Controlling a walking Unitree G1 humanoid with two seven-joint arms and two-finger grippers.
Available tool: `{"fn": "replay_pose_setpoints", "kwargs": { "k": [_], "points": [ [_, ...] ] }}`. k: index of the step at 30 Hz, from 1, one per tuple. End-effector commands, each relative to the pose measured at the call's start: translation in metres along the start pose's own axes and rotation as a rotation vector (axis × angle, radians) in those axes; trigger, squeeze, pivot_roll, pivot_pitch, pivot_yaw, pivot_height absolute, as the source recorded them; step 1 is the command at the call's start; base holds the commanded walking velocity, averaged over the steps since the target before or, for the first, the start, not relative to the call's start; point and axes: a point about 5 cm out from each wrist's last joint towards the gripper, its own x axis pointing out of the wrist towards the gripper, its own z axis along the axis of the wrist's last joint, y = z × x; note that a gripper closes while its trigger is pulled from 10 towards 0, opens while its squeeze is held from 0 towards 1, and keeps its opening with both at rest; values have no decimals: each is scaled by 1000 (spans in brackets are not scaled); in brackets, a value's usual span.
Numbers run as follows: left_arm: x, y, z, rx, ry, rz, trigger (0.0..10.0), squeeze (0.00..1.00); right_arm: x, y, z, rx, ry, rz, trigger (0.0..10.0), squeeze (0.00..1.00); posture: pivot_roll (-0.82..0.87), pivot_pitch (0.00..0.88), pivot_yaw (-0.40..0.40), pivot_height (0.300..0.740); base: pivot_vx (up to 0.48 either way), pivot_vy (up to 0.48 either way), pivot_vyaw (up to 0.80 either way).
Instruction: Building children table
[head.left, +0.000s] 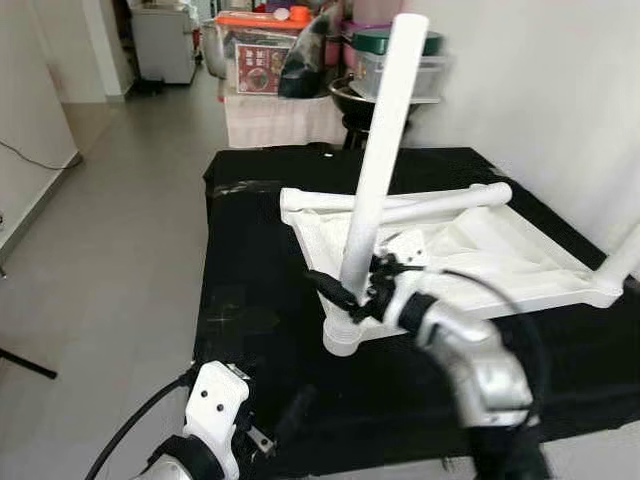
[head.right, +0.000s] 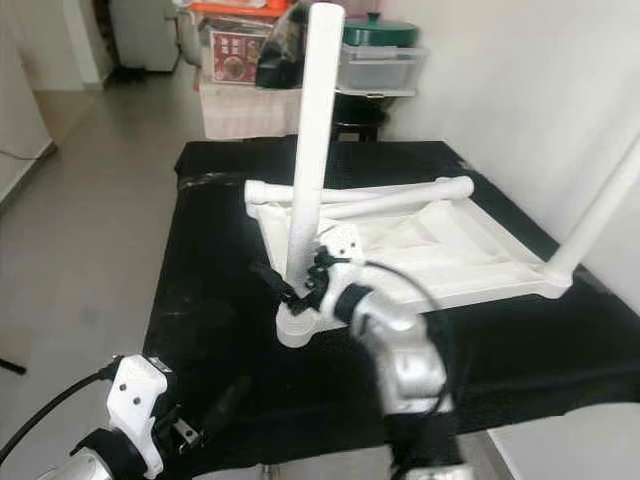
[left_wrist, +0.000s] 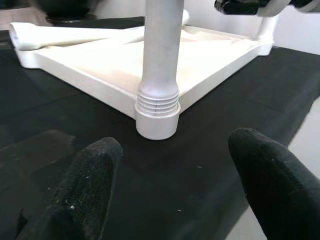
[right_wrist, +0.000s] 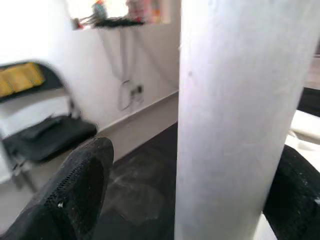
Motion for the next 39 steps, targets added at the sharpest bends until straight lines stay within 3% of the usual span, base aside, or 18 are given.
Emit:
{"fn": "replay_pose_setpoints", "kwargs": {
  "k": [1,3,13,14,15,17,18,24,28,29,30,31,32,33,34,36,37,39],
  "points": [
    [1,-2,-6,-26,17,-17,10000,0,9,8,5,-88,12,278,10000,0,55,40,-31,740,0,0,0],
    [0,-3,-7,-28,14,-18,10000,0,9,7,5,-113,34,382,10000,0,60,41,-35,740,0,0,0],
    [-5,-7,-5,-36,6,7,10000,0,23,2,-3,-74,80,458,10000,0,88,54,-50,740,0,0,0],
    [-6,-8,-5,-38,6,6,10000,0,26,1,-5,-72,86,448,9412,0,89,55,-51,740,0,0,0],
    [-7,-9,-5,-40,7,5,10000,0,27,1,-6,-69,84,448,4941,0,90,57,-53,740,0,0,0],
    [-7,-10,-5,-42,7,3,10000,0,27,1,-6,-67,80,452,4941,0,90,57,-53,740,0,0,0],
    [-8,-10,-5,-44,7,2,10000,0,28,0,-8,-61,78,454,0,0,89,60,-54,740,0,0,0],
    [-9,-12,-6,-48,8,-1,10000,0,24,-1,-16,-45,83,459,0,0,87,61,-52,740,0,0,0],
    [-10,-12,-7,-54,11,-5,10000,0,13,-8,-34,-4,101,231,0,0,75,55,-63,740,0,0,0],
    [-10,-12,-7,-54,11,-5,10000,0,13,-8,-34,-4,101,231,0,0,75,55,-63,740,0,0,0],
    [-11,-11,-7,-53,12,-5,10000,0,11,-7,-37,10,70,61,0,0,77,53,-70,740,0,0,0],
    [-11,-11,-7,-53,12,-5,10000,0,11,-7,-37,10,70,61,0,0,77,53,-70,740,0,0,0],
    [-12,-10,-7,-53,14,-3,10000,0,3,-7,-40,36,63,-326,0,0,57,61,-65,740,0,0,0],
    [-12,-10,-7,-53,14,-3,10000,0,3,-7,-40,36,63,-326,0,0,57,61,-65,740,0,0,0],
    [-12,-8,-7,-53,14,-1,10000,0,-9,11,-45,-13,84,-481,0,0,46,58,-49,740,0,0,0],
    [-12,-8,-7,-53,14,-1,10000,0,-9,11,-45,-13,84,-481,0,0,46,58,-49,740,0,0,0],
    [-11,-6,-7,-53,13,-1,10000,0,-19,26,-50,-39,106,-573,0,0,41,58,-43,740,0,0,0],
    [-9,-3,-8,-55,16,-9,10000,0,-15,36,-55,-62,120,-560,0,0,47,35,-33,740,0,0,0]
  ]
}}
